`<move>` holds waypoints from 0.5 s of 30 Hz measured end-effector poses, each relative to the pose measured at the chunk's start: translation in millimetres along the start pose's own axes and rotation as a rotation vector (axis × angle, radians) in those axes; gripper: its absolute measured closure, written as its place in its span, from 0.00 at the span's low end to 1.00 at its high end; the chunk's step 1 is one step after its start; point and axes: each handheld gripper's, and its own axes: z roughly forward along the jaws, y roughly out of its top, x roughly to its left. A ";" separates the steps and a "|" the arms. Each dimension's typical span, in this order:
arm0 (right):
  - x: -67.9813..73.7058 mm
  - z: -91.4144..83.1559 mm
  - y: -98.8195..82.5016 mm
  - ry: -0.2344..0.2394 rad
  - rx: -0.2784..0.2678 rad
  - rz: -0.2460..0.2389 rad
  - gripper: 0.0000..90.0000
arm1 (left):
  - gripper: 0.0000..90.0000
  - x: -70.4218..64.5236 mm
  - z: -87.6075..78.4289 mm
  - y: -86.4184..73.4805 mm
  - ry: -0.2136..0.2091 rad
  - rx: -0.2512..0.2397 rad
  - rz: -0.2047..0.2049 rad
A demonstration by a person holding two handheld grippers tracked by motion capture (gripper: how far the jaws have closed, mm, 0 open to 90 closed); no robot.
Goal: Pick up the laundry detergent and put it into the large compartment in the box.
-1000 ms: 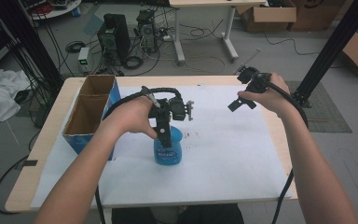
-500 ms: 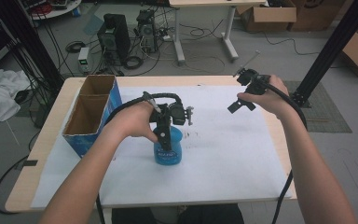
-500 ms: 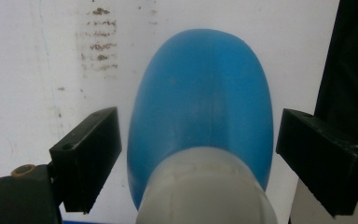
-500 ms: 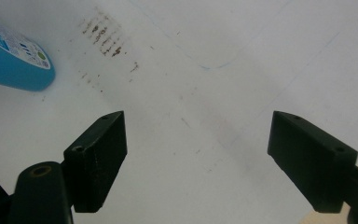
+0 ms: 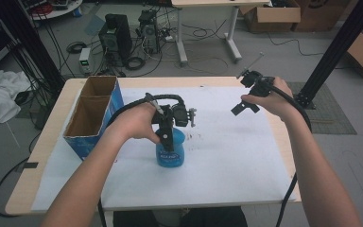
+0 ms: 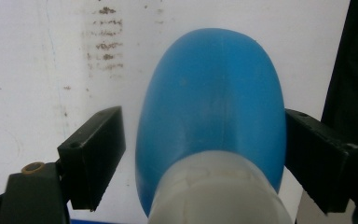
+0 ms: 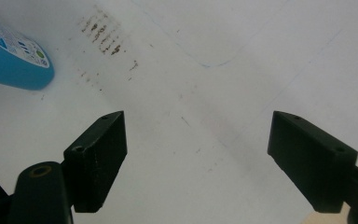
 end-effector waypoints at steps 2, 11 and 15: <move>-0.2 0.0 0.0 0.000 0.000 -0.002 0.22 | 0.21 0.0 -0.3 0.0 0.000 -0.002 -0.002; -0.7 1.5 0.0 0.002 0.004 -0.002 0.22 | 0.24 1.3 -1.6 -0.9 0.005 -0.007 -0.002; -0.6 2.7 0.2 0.003 0.005 -0.007 0.22 | 0.25 1.5 -0.9 -0.5 0.004 -0.006 -0.003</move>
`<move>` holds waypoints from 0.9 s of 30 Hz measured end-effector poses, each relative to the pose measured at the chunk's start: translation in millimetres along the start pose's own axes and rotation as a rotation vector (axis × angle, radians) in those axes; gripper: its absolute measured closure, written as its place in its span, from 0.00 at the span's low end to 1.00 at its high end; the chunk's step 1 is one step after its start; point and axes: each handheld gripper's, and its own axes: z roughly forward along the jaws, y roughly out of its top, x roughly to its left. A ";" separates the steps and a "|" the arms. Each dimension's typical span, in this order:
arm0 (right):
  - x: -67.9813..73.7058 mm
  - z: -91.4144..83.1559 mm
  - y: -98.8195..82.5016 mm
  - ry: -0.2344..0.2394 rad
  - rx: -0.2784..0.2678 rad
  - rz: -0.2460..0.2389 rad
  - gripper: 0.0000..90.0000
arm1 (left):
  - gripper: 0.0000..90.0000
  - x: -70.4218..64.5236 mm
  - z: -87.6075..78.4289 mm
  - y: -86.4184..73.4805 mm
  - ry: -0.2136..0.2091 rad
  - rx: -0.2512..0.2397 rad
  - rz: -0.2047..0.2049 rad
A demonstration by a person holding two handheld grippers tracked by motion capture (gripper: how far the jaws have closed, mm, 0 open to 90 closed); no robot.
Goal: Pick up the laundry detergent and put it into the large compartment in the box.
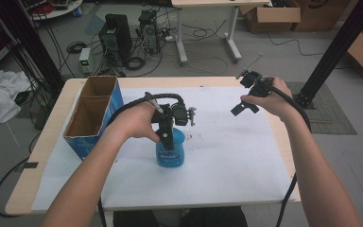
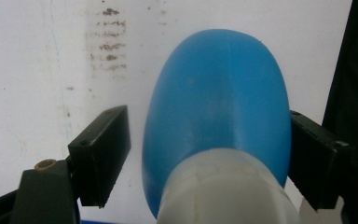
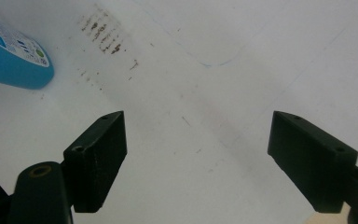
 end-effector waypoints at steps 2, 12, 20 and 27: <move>-0.1 -0.1 -0.1 0.000 0.002 -0.001 0.22 | 0.26 -0.2 0.0 0.4 0.001 -0.001 0.005; -0.4 0.2 -0.9 0.002 0.007 0.006 0.22 | 0.28 1.0 -2.3 -0.4 0.012 -0.009 0.002; -1.2 2.8 -1.5 0.004 0.010 0.002 0.22 | 0.30 0.8 -1.7 1.1 0.007 -0.005 0.010; -1.9 3.3 -2.2 0.008 0.010 0.004 0.22 | 0.32 1.2 -1.1 2.5 -0.006 0.001 0.017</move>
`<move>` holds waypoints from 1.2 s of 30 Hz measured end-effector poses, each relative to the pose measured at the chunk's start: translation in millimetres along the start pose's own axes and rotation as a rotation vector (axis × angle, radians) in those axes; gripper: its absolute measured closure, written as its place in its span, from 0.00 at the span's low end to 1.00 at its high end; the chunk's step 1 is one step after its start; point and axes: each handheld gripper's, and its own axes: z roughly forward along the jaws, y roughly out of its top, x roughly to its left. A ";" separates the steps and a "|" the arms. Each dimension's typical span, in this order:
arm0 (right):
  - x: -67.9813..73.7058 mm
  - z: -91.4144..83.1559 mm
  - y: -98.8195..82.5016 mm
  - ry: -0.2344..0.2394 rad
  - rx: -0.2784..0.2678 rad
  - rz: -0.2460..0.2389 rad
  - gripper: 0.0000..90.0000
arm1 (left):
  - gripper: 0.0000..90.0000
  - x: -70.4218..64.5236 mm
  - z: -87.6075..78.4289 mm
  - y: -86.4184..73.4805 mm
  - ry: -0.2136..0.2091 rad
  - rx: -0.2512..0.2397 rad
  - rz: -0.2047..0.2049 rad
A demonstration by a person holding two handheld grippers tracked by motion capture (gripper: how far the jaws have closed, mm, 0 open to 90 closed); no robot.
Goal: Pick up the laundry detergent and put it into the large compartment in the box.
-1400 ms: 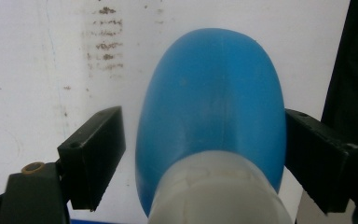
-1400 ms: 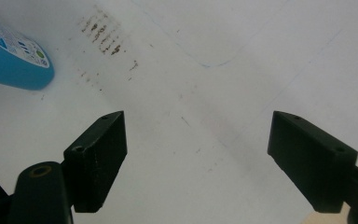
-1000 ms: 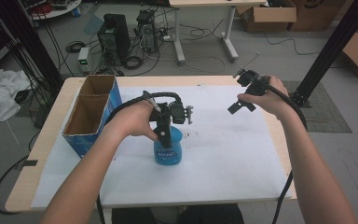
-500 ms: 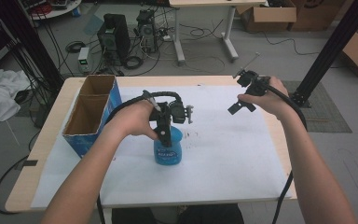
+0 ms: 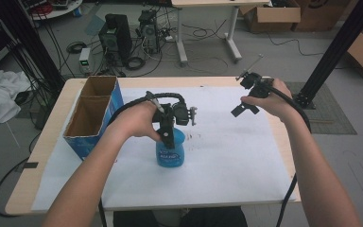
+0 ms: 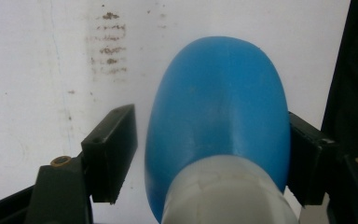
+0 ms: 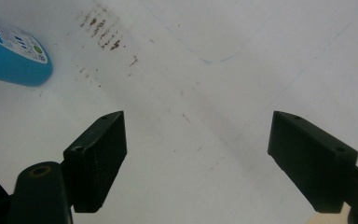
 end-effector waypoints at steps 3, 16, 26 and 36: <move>-0.2 -0.2 -0.2 0.002 -0.001 0.001 0.22 | 0.34 0.1 0.0 0.2 -0.008 0.001 0.000; -0.1 0.5 -1.2 0.006 -0.003 0.003 0.21 | 0.38 0.9 -0.3 0.3 -0.030 0.008 -0.005; 0.0 -0.2 -1.8 0.006 -0.006 0.002 0.22 | 0.41 0.8 -0.4 1.3 -0.042 0.023 -0.011; 0.3 -0.7 -3.2 0.010 -0.009 0.005 0.22 | 0.42 3.1 -1.6 4.0 -0.041 0.054 -0.047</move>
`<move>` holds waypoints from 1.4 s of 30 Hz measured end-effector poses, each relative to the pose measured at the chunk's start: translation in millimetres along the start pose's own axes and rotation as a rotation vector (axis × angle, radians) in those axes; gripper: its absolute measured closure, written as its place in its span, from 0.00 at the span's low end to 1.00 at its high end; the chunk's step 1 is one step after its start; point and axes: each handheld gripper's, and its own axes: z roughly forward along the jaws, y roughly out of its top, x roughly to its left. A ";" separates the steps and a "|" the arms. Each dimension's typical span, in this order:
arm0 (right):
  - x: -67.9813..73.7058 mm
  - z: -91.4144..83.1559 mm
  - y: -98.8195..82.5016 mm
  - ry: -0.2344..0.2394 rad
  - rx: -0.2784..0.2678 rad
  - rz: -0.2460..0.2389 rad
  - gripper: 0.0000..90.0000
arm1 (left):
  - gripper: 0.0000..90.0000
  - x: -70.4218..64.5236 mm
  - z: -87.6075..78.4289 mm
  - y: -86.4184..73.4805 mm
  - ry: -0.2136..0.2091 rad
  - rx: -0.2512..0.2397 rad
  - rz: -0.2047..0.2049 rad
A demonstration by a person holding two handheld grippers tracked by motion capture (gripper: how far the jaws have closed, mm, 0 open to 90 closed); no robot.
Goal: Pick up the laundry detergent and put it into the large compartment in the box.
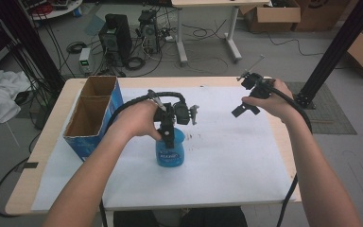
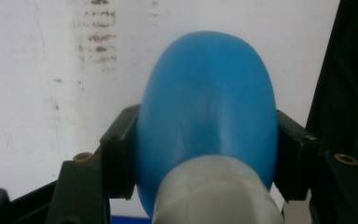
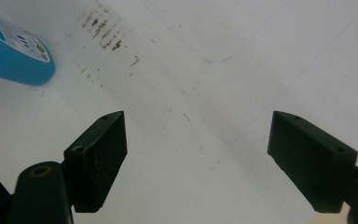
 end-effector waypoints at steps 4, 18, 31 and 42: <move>0.6 0.9 -0.2 -0.005 0.004 -0.005 0.22 | 0.42 2.6 -8.5 1.8 -0.008 0.014 -0.085; 1.5 -4.7 0.4 -0.009 0.005 -0.005 0.22 | 0.42 22.5 -100.8 -35.0 0.032 -0.094 -0.512; 1.9 -10.6 5.0 -0.035 0.027 -0.021 0.23 | 0.42 49.6 -174.8 -116.2 0.067 -0.242 -1.004; -1.4 -8.9 4.9 -0.041 0.041 -0.025 0.23 | 0.42 67.5 -187.9 -181.5 0.106 -0.206 -1.298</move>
